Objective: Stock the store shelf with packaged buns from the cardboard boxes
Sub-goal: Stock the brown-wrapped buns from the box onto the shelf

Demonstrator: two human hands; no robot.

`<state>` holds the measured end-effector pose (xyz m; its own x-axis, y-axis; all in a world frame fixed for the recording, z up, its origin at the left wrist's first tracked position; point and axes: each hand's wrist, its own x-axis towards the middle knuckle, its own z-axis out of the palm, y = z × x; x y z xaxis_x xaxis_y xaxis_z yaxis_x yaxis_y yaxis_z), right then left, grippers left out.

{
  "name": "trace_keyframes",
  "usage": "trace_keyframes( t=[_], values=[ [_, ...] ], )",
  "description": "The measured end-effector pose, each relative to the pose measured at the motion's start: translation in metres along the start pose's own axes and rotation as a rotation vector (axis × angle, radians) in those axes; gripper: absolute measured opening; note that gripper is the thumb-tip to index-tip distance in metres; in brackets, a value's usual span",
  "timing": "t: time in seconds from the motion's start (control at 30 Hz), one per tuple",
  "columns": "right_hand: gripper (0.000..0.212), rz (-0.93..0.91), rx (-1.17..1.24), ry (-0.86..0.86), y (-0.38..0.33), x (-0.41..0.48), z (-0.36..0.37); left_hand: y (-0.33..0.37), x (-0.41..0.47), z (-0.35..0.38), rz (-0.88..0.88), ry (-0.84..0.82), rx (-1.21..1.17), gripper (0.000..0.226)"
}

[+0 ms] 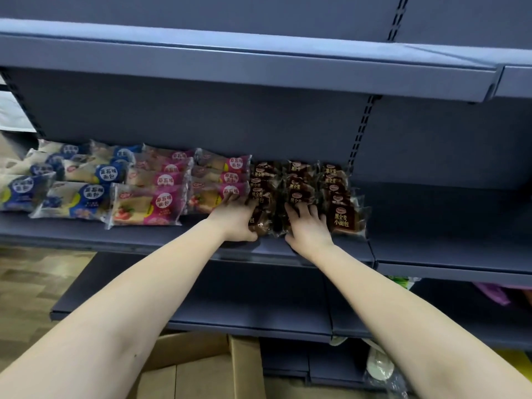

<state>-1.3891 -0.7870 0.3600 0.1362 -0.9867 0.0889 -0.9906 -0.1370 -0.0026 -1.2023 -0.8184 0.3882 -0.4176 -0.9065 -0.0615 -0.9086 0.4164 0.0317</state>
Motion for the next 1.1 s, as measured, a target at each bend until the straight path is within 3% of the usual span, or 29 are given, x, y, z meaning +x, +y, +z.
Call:
trace_keyframes(
  t=[0.2, 0.33, 0.7, 0.93, 1.1],
  values=[
    [0.082, -0.012, -0.113, 0.225, 0.002, 0.001, 0.011, 0.002, 0.005, 0.004, 0.082, 0.229, 0.058, 0.069],
    [0.082, 0.051, -0.066, 0.257, 0.005, 0.008, 0.015, 0.006, 0.013, 0.017, 0.169, 0.36, 0.082, 0.063],
    [0.065, 0.041, 0.03, 0.19, 0.011, 0.008, 0.021, 0.018, 0.018, 0.038, 0.027, 0.219, 0.08, 0.076],
    [0.066, -0.059, 0.053, 0.394, 0.022, 0.001, 0.016, 0.024, 0.008, 0.031, 0.054, 0.237, 0.043, 0.086],
    [0.07, -0.035, 0.058, 0.429, 0.047, -0.006, 0.006, 0.043, 0.02, 0.018, 0.151, 0.315, 0.043, 0.089]
  ],
)
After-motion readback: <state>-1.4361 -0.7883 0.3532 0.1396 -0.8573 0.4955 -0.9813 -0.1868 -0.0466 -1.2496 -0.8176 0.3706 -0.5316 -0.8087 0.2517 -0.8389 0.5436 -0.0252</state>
